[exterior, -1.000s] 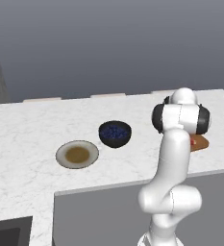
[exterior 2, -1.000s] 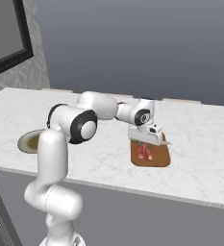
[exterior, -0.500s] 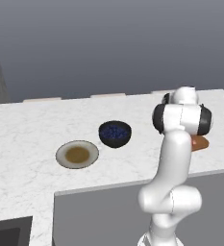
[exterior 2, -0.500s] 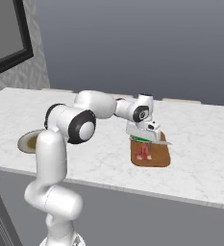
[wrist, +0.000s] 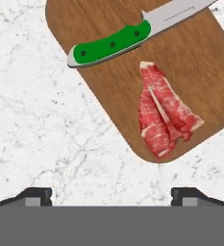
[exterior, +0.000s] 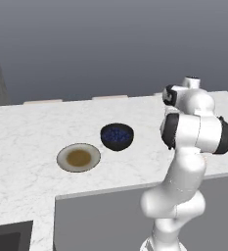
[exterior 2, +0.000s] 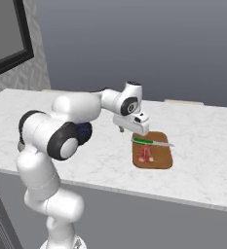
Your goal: Pick up the knife from the drawer and place it on the cutting board. Then place the meat from the plate to the cutting board.
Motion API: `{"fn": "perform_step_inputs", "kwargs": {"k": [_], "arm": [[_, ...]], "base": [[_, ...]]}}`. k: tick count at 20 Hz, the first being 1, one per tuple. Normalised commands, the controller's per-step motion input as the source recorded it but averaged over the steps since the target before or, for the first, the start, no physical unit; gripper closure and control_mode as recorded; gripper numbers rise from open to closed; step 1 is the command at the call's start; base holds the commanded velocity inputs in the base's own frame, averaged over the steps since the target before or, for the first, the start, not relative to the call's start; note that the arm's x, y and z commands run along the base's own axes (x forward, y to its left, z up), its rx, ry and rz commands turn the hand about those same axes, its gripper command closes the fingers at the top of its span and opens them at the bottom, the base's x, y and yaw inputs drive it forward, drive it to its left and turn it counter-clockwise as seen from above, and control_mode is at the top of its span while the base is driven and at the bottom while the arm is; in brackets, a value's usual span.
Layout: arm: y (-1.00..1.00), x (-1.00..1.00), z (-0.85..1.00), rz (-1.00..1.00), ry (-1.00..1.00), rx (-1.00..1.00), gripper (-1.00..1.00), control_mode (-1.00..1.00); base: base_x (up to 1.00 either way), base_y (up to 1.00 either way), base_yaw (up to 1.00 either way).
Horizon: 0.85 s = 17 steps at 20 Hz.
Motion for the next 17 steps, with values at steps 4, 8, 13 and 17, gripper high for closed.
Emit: {"fn": "perform_step_inputs", "kwargs": {"k": [4, 8, 13, 17], "arm": [[0.42, -0.71, 0.69, -0.1, -0.21, 0.0, -1.0, -1.0], [0.23, -0.86, 0.96, -0.08, -0.27, 0.0, -1.0, -1.0], [0.31, -0.96, 0.87, -0.07, -0.27, 0.0, -1.0, -1.0], [0.36, -1.0, 0.53, -0.06, -0.16, 0.0, -1.0, -1.0]], "base": [[0.0, 0.0, 0.0], [0.0, 0.0, 0.0], [0.0, 0.0, 0.0], [0.0, 0.0, 0.0]]}}
